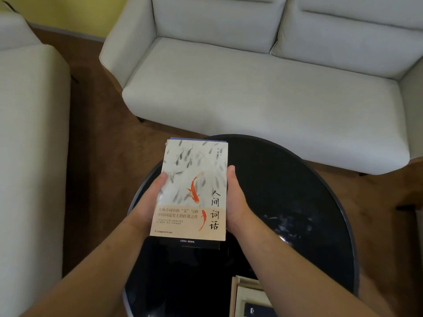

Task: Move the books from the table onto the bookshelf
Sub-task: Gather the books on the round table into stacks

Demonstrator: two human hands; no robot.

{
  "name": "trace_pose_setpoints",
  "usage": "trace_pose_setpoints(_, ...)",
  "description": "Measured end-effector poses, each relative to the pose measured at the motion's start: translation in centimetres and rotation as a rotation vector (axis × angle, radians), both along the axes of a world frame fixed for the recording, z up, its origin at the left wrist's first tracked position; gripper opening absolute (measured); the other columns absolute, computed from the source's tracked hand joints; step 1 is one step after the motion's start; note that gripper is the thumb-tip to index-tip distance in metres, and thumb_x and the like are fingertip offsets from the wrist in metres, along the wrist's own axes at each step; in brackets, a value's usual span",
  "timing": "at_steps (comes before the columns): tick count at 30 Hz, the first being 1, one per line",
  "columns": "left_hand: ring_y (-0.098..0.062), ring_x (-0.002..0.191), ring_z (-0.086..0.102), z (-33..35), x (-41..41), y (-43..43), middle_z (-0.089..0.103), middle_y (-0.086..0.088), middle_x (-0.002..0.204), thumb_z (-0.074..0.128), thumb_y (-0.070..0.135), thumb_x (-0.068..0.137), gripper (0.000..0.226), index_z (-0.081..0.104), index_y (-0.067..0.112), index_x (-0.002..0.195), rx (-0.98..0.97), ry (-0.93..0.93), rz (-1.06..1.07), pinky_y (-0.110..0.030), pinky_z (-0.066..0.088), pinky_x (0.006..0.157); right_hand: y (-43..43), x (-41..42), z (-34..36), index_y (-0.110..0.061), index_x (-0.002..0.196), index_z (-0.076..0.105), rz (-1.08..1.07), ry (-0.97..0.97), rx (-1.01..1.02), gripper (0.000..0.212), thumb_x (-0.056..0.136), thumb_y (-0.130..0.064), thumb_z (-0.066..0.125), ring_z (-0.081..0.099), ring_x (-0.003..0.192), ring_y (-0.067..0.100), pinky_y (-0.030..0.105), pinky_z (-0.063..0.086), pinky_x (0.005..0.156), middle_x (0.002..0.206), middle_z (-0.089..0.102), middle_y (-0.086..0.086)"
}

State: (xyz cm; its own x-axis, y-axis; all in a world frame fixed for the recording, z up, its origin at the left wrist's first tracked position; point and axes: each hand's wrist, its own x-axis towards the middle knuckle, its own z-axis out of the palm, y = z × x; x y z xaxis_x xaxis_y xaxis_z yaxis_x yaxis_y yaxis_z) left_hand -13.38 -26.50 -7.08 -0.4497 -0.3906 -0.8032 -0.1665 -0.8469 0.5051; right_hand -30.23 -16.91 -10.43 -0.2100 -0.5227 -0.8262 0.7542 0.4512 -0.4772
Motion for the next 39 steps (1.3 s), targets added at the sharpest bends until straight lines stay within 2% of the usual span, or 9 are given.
trace_pose_setpoints(3,-0.039,0.101,0.075,0.2,1.6,0.8,0.074,-0.017,0.121,0.053,0.054,0.092,0.050,0.060,0.024,0.131,0.033,-0.020,-0.037,-0.048,0.064,0.077,1.5,1.9,-0.9,-0.039,0.140,0.051,-0.001,0.003,0.043,0.111,0.046,-0.098,0.059,0.074,0.109,0.039,0.061,0.052,0.102,0.122,0.075,0.010)
trace_pose_setpoints(6,-0.043,0.108,0.072,0.7,3.7,1.2,0.073,-0.018,0.123,0.061,0.053,0.086,0.056,0.059,0.024,0.133,0.049,-0.071,-0.088,-0.056,0.051,0.102,3.9,4.2,0.9,-0.039,0.142,0.053,-0.015,-0.070,0.067,0.085,0.074,-0.090,0.044,0.075,0.108,0.038,0.060,0.055,0.099,0.124,0.075,0.011)
trace_pose_setpoints(10,-0.038,0.091,0.077,1.2,5.8,2.9,0.077,-0.016,0.111,0.059,0.050,0.091,0.044,0.064,0.024,0.126,0.074,-0.119,-0.083,-0.042,0.062,0.072,6.3,5.3,2.4,-0.032,0.135,0.066,0.052,-0.151,0.053,0.068,0.097,-0.075,0.028,0.076,0.105,0.035,0.049,0.060,0.086,0.119,0.078,0.011)
trace_pose_setpoints(18,-0.041,0.098,0.074,0.9,10.0,6.9,0.075,-0.018,0.118,0.066,0.050,0.077,0.058,0.064,0.021,0.127,0.062,-0.112,-0.012,-0.046,0.055,0.084,8.0,7.1,5.2,-0.032,0.105,0.072,0.112,-0.106,0.085,0.054,0.102,-0.067,0.030,0.079,0.078,0.026,0.041,0.059,0.071,0.083,0.083,0.003)
trace_pose_setpoints(23,-0.038,0.091,0.075,1.3,12.2,9.0,0.076,-0.017,0.112,0.068,0.048,0.073,0.059,0.064,0.020,0.125,0.063,-0.134,0.009,-0.045,0.056,0.081,9.1,10.4,5.0,-0.036,0.139,0.061,0.091,-0.166,0.148,0.072,0.094,-0.079,0.025,0.073,0.107,0.038,0.056,0.056,0.097,0.122,0.076,0.012)
trace_pose_setpoints(26,-0.039,0.094,0.075,1.9,13.1,10.0,0.078,-0.016,0.109,0.067,0.047,0.080,0.051,0.064,0.021,0.124,0.033,-0.162,-0.004,-0.048,0.053,0.091,10.6,11.8,4.8,-0.034,0.135,0.063,0.067,-0.153,0.125,0.071,0.093,-0.080,0.029,0.072,0.111,0.037,0.057,0.054,0.101,0.122,0.076,0.011)
trace_pose_setpoints(29,-0.040,0.102,0.073,3.2,13.1,10.4,0.076,-0.015,0.113,0.062,0.042,0.093,0.040,0.061,0.020,0.127,-0.087,-0.202,-0.034,-0.057,0.050,0.102,12.1,13.0,4.9,-0.033,0.137,0.057,0.117,-0.036,0.060,0.060,0.090,-0.071,0.053,0.078,0.101,0.030,0.053,0.060,0.093,0.116,0.079,0.005)
trace_pose_setpoints(33,-0.029,0.086,0.079,4.9,13.0,11.4,0.081,-0.006,0.096,0.060,0.039,0.093,0.032,0.060,0.024,0.121,-0.191,-0.208,-0.131,-0.047,0.063,0.078,13.2,14.1,5.7,-0.031,0.141,0.046,0.180,0.108,0.051,0.057,0.091,-0.033,0.075,0.078,0.096,0.026,0.047,0.064,0.079,0.116,0.075,0.002)
trace_pose_setpoints(39,-0.032,0.094,0.077,5.1,14.9,13.7,0.080,-0.010,0.104,0.050,0.046,0.100,0.039,0.068,0.016,0.118,-0.186,-0.308,-0.177,-0.048,0.054,0.097,15.2,16.3,5.3,-0.035,0.135,0.053,0.166,-0.008,0.085,0.047,0.094,-0.053,0.066,0.079,0.094,0.026,0.048,0.065,0.083,0.108,0.080,0.004)
